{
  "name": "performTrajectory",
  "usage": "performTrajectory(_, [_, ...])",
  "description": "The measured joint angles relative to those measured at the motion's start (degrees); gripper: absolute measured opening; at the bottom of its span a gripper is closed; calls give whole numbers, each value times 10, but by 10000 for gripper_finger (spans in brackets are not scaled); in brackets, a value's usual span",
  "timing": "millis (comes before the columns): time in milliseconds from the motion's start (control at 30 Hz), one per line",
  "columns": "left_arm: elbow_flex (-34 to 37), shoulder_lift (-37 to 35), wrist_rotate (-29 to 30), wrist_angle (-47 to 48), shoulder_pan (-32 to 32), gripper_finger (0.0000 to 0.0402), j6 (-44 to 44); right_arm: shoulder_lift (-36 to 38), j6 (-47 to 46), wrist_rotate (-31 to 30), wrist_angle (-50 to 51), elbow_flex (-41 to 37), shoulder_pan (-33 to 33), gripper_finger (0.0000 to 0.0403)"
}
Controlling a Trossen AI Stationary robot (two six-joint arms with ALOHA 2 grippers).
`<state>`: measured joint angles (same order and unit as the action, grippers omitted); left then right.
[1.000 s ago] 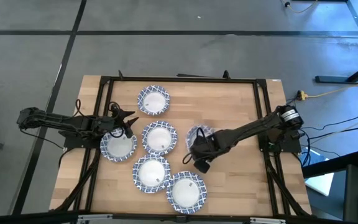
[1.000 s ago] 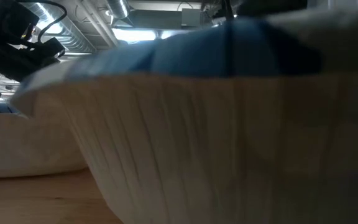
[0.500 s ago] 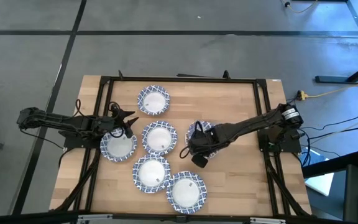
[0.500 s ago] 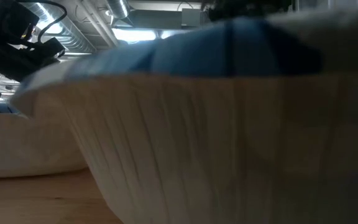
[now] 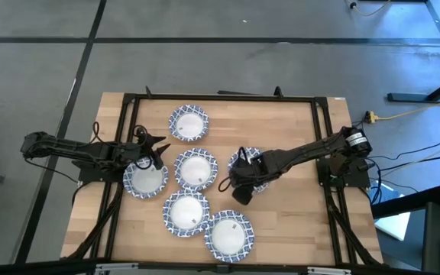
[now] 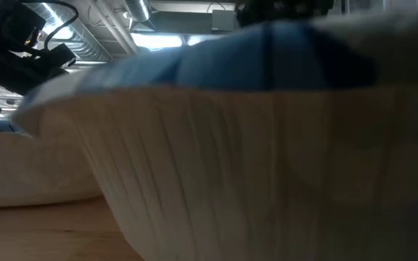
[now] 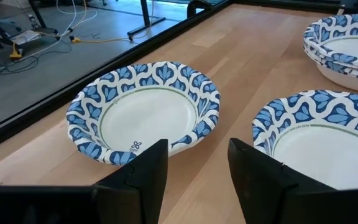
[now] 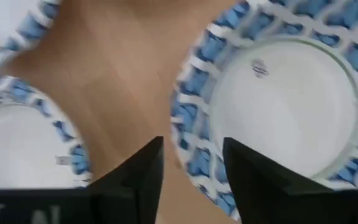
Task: Nest bowls inside each other
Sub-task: Stack the white patterned bowls on top of the other white patterned bowls
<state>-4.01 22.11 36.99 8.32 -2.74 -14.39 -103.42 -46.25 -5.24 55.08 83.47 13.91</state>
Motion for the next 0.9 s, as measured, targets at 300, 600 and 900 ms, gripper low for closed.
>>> performTrajectory(300, [0,0,0,0,0,163,0,0,11,38,-131,12,17,190])
performTrajectory(600, [0,0,-19,0,0,163,-4,-43,50,36,-147,12,87,190])
performTrajectory(900, [0,0,-21,0,0,163,-5,-105,-1,45,-145,12,121,190])
